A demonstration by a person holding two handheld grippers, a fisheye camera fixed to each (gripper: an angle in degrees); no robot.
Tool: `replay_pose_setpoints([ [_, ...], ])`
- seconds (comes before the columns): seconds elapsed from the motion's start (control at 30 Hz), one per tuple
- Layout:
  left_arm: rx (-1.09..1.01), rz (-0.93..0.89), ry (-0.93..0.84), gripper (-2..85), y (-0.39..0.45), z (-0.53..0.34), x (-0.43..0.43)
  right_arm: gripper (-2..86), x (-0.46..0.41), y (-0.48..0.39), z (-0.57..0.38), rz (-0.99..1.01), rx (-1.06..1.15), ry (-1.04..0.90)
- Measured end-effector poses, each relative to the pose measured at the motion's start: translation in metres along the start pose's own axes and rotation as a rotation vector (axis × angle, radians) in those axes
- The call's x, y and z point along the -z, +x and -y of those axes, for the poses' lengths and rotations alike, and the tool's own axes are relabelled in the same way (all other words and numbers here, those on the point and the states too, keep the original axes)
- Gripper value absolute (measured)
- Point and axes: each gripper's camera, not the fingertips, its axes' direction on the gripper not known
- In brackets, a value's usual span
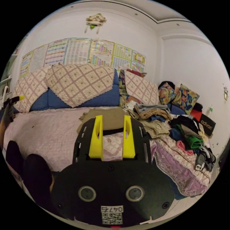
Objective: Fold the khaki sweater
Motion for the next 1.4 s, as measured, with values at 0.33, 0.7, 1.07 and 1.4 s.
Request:
replay_pose_setpoints([
  [0.33,0.018,0.531,0.146,-0.2,0.002,-0.180,0.533,0.3,0.075,-0.206,-0.016,0.538,0.132,0.104],
  [0.7,0.369,0.918,-0.037,0.0,-0.139,-0.392,0.886,-1.2,0.070,-0.502,0.021,1.062,0.428,0.053],
  [1.07,0.472,1.223,-0.107,10.2,-0.320,-0.605,1.231,-1.2,0.021,-0.731,-0.050,1.268,0.473,-0.159],
  [1.4,1.001,0.630,0.393,12.5,-0.567,-0.890,1.478,-1.3,-0.003,-0.831,-0.067,1.362,0.279,-0.222],
])
